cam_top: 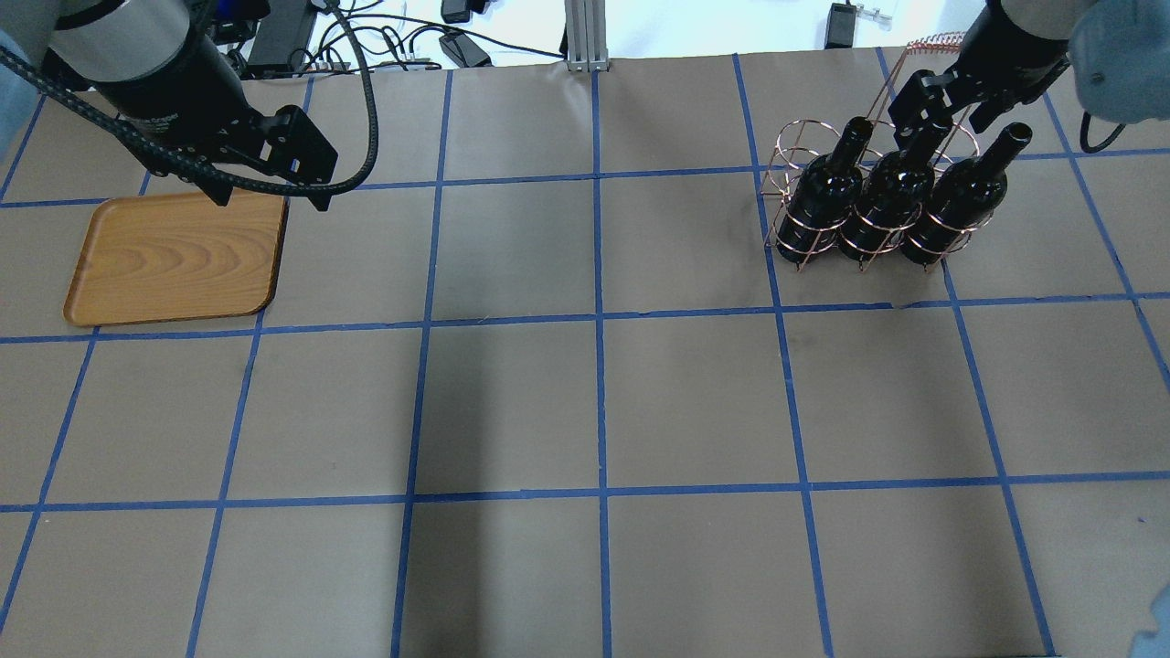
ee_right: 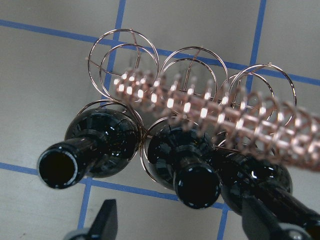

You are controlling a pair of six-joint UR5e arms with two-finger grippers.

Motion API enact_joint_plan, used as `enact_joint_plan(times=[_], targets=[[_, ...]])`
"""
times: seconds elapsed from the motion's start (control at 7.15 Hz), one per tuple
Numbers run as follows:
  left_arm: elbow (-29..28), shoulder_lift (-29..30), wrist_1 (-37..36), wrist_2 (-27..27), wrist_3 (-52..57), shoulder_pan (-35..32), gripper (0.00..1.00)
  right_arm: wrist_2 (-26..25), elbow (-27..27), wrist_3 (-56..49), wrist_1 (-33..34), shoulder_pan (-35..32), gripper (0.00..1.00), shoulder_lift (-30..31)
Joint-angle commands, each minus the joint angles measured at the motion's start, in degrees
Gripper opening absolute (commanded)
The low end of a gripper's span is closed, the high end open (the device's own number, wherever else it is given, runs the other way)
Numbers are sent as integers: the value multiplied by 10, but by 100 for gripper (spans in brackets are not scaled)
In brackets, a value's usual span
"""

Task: Take wine from basket and place on tray
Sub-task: 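Lower the right gripper onto the neck of the nearest dark wine bottle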

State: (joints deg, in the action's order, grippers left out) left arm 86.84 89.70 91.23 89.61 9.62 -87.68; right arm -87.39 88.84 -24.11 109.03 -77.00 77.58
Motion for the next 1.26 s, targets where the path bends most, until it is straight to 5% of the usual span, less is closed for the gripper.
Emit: enact_joint_plan(times=[0.0, 1.12], targets=[[-2, 6, -17, 9, -16, -30, 100, -2, 3, 0, 13, 0, 85, -21], [3, -1, -17, 1, -15, -25, 100, -11, -4, 42, 34, 0, 65, -40]])
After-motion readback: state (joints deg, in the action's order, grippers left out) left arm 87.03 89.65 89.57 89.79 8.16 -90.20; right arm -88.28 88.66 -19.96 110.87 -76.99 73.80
